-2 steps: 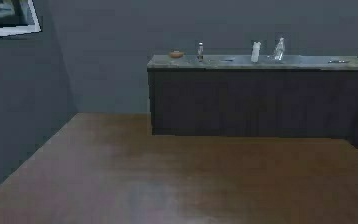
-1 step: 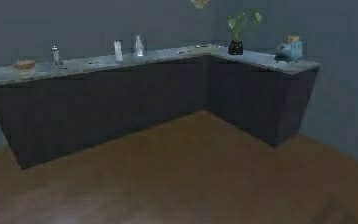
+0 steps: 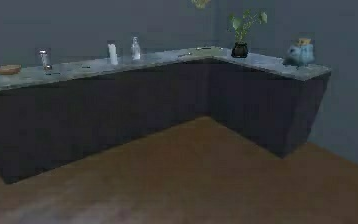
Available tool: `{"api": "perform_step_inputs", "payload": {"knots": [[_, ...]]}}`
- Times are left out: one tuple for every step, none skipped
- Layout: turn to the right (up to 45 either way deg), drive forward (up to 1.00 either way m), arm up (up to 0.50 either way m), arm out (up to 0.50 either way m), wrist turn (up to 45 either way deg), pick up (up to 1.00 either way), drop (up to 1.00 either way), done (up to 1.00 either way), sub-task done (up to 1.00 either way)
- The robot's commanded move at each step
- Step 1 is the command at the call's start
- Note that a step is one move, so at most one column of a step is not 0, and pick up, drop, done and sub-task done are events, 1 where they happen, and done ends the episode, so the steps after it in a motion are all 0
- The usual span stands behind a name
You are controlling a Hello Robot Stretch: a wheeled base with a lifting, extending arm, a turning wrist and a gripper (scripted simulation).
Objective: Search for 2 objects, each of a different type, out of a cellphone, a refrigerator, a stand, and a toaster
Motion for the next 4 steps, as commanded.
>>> {"api": "perform_step_inputs", "payload": {"knots": [[45.0,0.0,0.0,0.0,0.0,0.0,0.0,0.0,0.0],[6.0,0.0,0.0,0.0,0.0,0.0,0.0,0.0,0.0],[0.0,0.2,0.0,0.0,0.0,0.0,0.0,0.0,0.0],[45.0,0.0,0.0,0.0,0.0,0.0,0.0,0.0,0.0]]}}
